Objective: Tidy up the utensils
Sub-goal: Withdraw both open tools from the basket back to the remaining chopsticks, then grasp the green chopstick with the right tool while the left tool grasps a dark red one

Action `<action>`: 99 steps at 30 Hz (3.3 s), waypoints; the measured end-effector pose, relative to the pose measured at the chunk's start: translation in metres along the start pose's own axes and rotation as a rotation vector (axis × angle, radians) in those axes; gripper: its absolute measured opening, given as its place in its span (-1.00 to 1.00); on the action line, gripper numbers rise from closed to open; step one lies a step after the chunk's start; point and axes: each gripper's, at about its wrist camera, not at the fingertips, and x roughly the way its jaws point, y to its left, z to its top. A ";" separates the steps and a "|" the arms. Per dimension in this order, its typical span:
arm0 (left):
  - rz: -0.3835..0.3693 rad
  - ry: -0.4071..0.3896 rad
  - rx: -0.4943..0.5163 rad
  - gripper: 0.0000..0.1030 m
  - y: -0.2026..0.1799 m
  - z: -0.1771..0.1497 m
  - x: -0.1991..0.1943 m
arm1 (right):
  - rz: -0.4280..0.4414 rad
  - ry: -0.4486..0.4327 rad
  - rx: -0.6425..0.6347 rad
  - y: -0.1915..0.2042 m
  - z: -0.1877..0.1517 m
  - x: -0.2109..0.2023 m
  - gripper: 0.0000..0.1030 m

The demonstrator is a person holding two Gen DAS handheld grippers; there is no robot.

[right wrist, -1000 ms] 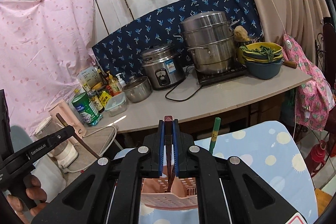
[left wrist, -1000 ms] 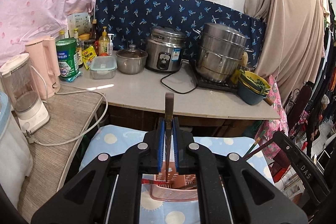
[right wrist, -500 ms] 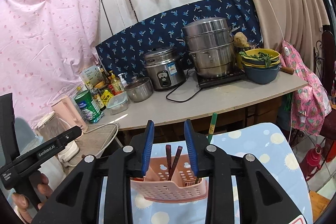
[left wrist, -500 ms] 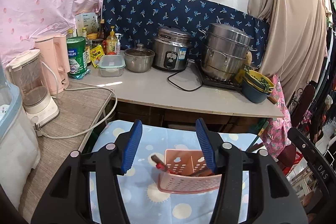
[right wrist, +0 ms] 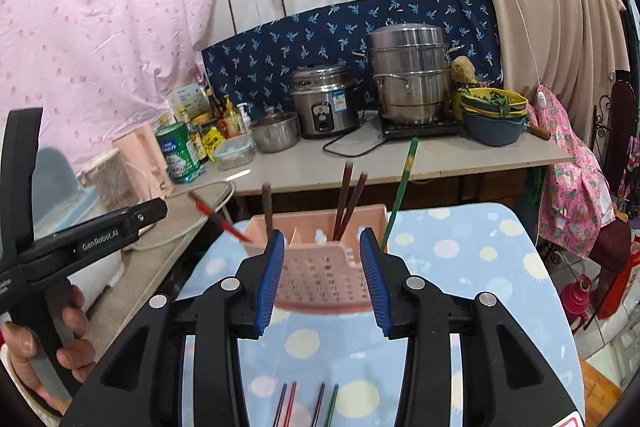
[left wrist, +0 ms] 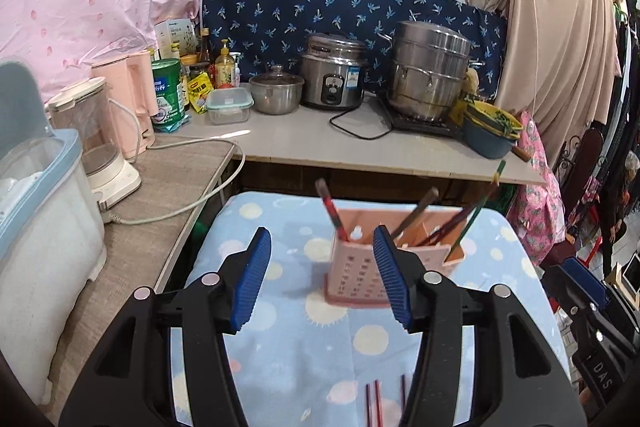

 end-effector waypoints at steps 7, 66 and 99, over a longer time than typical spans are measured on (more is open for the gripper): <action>0.031 0.046 0.028 -0.02 0.002 -0.042 -0.019 | -0.026 0.041 -0.015 0.008 -0.043 -0.022 -0.10; 0.016 0.378 0.059 0.15 0.009 -0.252 -0.051 | -0.098 0.424 -0.085 0.026 -0.264 -0.051 -0.80; -0.047 0.446 0.135 -0.23 -0.030 -0.286 -0.041 | -0.124 0.415 0.006 -0.011 -0.266 -0.070 -0.87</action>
